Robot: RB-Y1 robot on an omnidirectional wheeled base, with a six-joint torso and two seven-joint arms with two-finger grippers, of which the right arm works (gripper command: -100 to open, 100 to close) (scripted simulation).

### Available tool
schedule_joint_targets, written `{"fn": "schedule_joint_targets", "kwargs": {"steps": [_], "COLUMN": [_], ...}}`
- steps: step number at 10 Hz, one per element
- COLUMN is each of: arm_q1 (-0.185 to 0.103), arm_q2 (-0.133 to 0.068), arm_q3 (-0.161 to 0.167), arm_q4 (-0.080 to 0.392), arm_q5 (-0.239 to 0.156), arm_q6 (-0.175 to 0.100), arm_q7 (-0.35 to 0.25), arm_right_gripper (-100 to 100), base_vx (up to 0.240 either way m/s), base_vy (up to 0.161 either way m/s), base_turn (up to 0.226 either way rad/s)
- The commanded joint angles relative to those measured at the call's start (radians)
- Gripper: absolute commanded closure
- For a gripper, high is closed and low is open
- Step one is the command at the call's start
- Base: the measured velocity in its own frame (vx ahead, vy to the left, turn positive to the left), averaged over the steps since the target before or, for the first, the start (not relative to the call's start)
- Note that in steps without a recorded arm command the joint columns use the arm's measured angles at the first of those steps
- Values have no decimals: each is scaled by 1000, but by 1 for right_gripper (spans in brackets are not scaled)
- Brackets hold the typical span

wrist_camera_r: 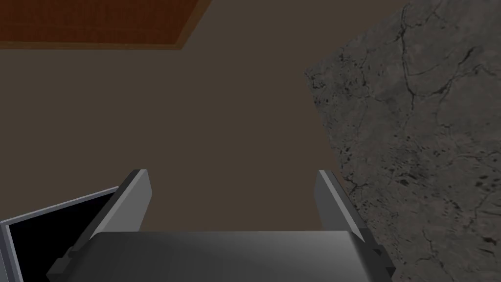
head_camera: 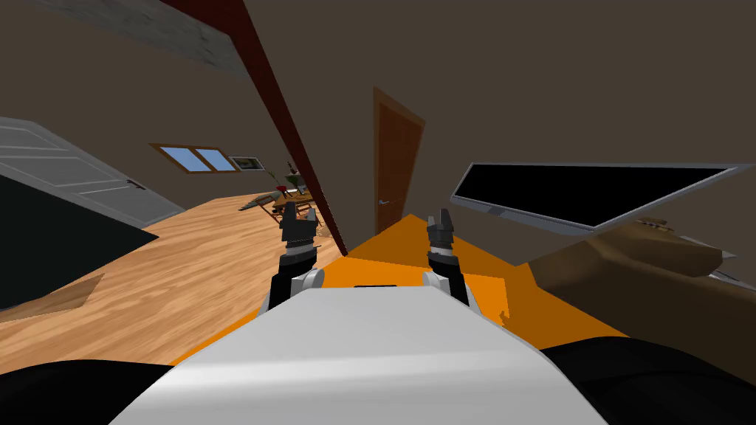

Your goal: Pull the door open

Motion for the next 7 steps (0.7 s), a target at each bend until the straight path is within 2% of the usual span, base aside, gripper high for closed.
{"fn": "schedule_joint_targets", "kwargs": {"steps": [1,4,5,7], "arm_q1": [-9,-21,-29,-37], "arm_q2": [-16,-36,-49,-62], "arm_q3": [5,11,15,20], "arm_q4": [38,89,125,160], "arm_q5": [-7,-17,-24,-31], "arm_q6": [-15,-34,-48,-61], "arm_q7": [-9,-20,-28,-36], "arm_right_gripper": [-100,-100,-100,-100], "base_vx": [130,114,123,121], "base_vy": [-76,2,-21,-37], "base_turn": [160,64,108,89]}}
